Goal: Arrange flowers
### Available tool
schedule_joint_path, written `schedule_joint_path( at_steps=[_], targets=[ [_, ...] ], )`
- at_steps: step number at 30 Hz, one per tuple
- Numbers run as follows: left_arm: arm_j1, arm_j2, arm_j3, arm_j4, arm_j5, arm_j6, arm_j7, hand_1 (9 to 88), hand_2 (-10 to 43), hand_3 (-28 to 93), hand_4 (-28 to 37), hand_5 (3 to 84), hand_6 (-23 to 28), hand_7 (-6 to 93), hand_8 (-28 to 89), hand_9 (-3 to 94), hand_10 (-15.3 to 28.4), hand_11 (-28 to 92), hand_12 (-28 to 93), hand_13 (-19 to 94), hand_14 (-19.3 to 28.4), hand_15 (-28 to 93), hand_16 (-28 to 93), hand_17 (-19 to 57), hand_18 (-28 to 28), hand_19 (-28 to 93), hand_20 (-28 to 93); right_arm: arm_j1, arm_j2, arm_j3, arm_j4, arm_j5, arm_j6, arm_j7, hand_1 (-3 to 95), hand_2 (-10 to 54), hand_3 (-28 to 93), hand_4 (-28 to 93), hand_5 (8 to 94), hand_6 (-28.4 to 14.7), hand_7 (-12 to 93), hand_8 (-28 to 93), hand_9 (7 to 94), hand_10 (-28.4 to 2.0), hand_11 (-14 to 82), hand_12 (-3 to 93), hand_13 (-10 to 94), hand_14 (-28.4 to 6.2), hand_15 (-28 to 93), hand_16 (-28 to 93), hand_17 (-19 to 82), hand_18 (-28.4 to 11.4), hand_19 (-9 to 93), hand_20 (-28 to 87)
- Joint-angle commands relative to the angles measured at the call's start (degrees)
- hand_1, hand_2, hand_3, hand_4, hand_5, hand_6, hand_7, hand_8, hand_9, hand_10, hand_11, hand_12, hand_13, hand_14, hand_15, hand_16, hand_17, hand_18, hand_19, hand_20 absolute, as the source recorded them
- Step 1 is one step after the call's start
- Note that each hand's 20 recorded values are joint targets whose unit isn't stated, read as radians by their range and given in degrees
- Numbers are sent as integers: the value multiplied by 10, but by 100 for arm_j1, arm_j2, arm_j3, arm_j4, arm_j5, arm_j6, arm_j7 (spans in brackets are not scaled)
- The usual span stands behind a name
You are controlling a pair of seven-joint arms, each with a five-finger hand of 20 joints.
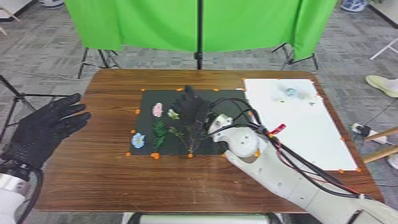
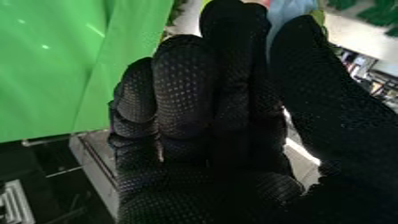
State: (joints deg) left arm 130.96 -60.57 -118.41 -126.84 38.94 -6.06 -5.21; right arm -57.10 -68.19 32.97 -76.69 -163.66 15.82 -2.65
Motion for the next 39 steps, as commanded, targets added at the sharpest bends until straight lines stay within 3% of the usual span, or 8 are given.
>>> schedule_joint_path(
  at_steps=[1,19,22,25,27,33,37,39],
  targets=[
    [46,-13,23,40,-7,-24,-62,258,5,721,-254,361,36,201,-114,311,126,267,144,239,155,411,-28,-81,219,479,79,43,1,79,-80,-210,-91,-47,478,-95,804,-283,722,33,416,-151,864,-23,199,449,748,-19,650,257,312,-157,824,414],
    [100,-78,-17,18,0,-36,-60,261,8,721,-254,362,37,199,-113,311,126,268,145,238,156,413,-28,-82,220,480,79,95,-20,713,-203,-133,-471,240,436,-95,821,-283,668,35,434,-167,816,-23,197,436,713,-16,636,299,289,-155,808,423],
    [113,-88,-10,9,2,-42,-28,261,9,722,-253,362,37,200,-113,311,126,268,145,238,156,412,-28,-82,219,479,79,170,220,917,-132,203,-507,534,372,-82,853,-283,633,25,393,-154,732,-43,271,368,651,-34,671,243,274,-154,802,430],
    [173,-87,-25,-16,-5,-15,28,261,9,721,-253,361,37,200,-113,311,126,268,146,239,155,413,-28,-82,219,479,79,148,637,1142,-221,376,-1115,1070,340,-73,878,-283,613,24,365,-159,672,-57,328,308,611,-42,675,219,265,-154,799,430],
    [218,-109,-49,-35,-4,-6,58,261,9,721,-252,361,37,200,-113,311,126,269,146,238,155,413,-28,-81,219,479,79,65,941,1329,-294,642,-1526,1414,292,-60,920,-281,509,16,350,-235,535,-82,390,222,508,-49,631,172,230,-153,760,405],
    [256,-134,-106,-43,4,-17,67,260,9,721,-251,362,37,200,-113,311,126,268,144,238,155,413,-28,-81,219,480,79,-407,1638,2095,-448,1240,-2499,2054,232,-68,921,-282,290,-37,268,-191,295,-113,298,184,288,-98,404,119,145,-164,613,274],
    [241,-129,-107,-31,6,-42,41,260,9,722,-252,362,37,200,-113,311,126,269,145,239,155,412,-28,-81,219,480,79,-1023,1923,2651,-592,1296,-2481,2210,223,-77,909,-283,258,-51,242,-175,265,-120,255,190,268,-104,341,130,121,-172,579,234],
    [237,-126,-101,-31,7,-34,43,260,9,722,-252,362,37,199,-113,311,126,269,145,239,156,412,-29,-81,219,480,79,-1313,1999,2830,-637,1337,-2268,2304,227,-86,910,-283,272,-47,242,-173,301,-98,261,191,315,-93,343,137,122,-174,577,227]
  ],
)
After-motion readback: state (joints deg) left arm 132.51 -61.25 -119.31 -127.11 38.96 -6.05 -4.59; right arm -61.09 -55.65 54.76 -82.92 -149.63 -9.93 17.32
